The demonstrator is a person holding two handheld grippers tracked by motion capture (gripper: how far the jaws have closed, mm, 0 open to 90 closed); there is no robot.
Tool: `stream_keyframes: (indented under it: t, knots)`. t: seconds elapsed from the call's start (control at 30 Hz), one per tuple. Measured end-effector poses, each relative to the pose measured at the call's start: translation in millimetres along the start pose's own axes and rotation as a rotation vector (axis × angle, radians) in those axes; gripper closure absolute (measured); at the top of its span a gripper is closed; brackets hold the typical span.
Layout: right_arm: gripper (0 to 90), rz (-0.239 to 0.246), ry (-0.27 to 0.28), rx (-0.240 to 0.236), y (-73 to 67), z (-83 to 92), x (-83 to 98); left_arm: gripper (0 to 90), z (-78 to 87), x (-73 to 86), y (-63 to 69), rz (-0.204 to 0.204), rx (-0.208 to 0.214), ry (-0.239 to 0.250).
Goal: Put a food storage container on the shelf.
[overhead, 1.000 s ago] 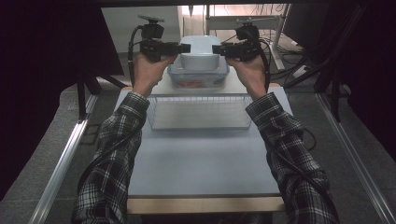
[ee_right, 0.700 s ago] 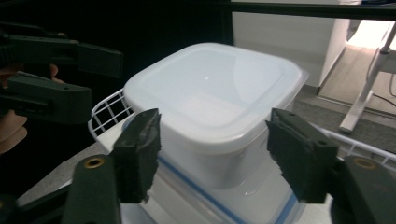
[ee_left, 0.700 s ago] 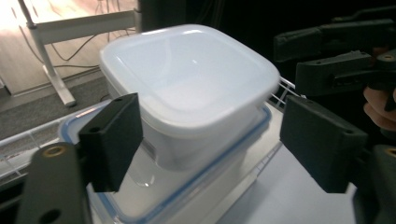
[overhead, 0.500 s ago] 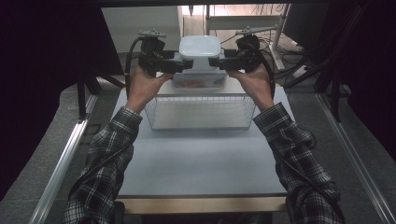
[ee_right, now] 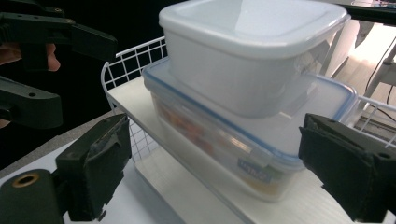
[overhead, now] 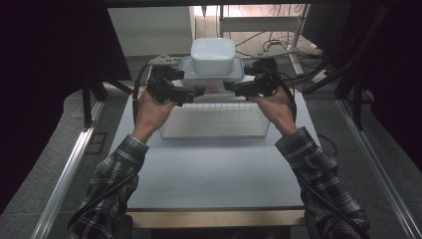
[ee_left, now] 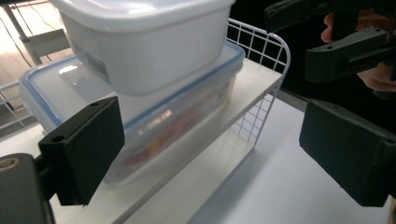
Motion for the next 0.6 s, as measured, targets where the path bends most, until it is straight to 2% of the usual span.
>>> stream_keyframes:
  t: [0.27,0.6]
  knots:
    - [6.8,0.028,-0.009,-0.012,-8.7,4.3,18.2,5.5,6.7,17.6,5.7,-0.014,-0.003,0.012]
    - [5.1,0.039,-0.008,-0.040,-19.0,7.9,36.3,3.6,9.0,43.1,11.7,-0.034,-0.012,0.018]
Point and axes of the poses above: each handheld gripper's, and its own axes: z roughly backward along the jaws, x roughly out of its underside, y roughly to its right, the point moved 9 cm from there along -z, roughly forward along the jaws
